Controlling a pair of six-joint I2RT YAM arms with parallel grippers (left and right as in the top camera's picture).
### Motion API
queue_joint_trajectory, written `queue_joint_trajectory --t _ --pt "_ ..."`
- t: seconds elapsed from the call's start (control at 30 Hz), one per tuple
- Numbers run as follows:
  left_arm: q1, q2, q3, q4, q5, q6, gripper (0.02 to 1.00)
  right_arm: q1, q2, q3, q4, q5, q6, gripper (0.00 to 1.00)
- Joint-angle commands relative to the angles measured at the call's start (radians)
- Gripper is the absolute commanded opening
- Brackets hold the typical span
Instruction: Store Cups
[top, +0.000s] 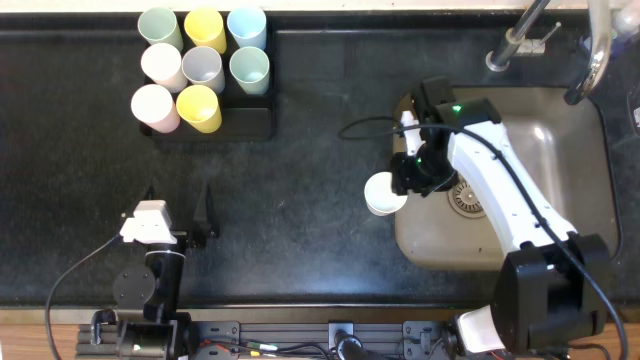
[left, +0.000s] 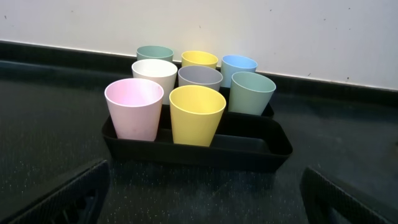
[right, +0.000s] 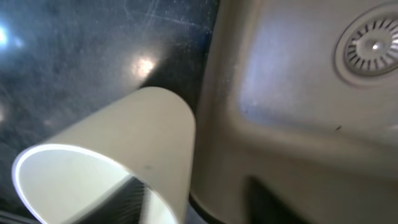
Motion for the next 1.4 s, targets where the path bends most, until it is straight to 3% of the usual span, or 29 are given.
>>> queue_joint_trajectory --t 0.03,0.07,0.1,0.33,0.43,0.57,0.77,0.87,1.4 --pt "0.006 -0.009 0.0 -0.005 -0.005 0.011 1.0 0.016 0.004 0.021 0.004 -0.005 0.016 0.141" --pt "0.006 -0.009 0.0 -0.005 -0.005 0.011 1.0 0.018 0.002 0.021 0.004 -0.005 0.016 0.062" --pt "0.006 -0.009 0.0 -0.005 -0.005 0.011 1.0 0.022 0.0 0.021 0.004 -0.005 0.016 0.045" --pt "0.006 -0.009 0.0 -0.005 -0.005 0.011 1.0 0.048 -0.036 0.118 0.006 -0.005 0.016 0.042" --pt "0.006 -0.009 0.0 -0.005 -0.005 0.011 1.0 0.07 -0.042 0.313 -0.04 -0.001 0.026 0.045" --pt "0.006 -0.009 0.0 -0.005 -0.005 0.011 0.998 0.149 0.016 0.66 -0.113 0.073 0.088 0.042" --pt "0.006 -0.009 0.0 -0.005 -0.005 0.011 1.0 0.303 0.307 1.196 -0.323 0.082 0.205 0.042" --pt "0.006 -0.009 0.0 -0.005 -0.005 0.011 1.0 0.357 0.432 1.324 -0.356 0.101 0.244 0.04" --pt "0.006 -0.009 0.0 -0.005 -0.005 0.011 1.0 0.46 0.721 1.345 -0.22 0.119 0.364 0.04"
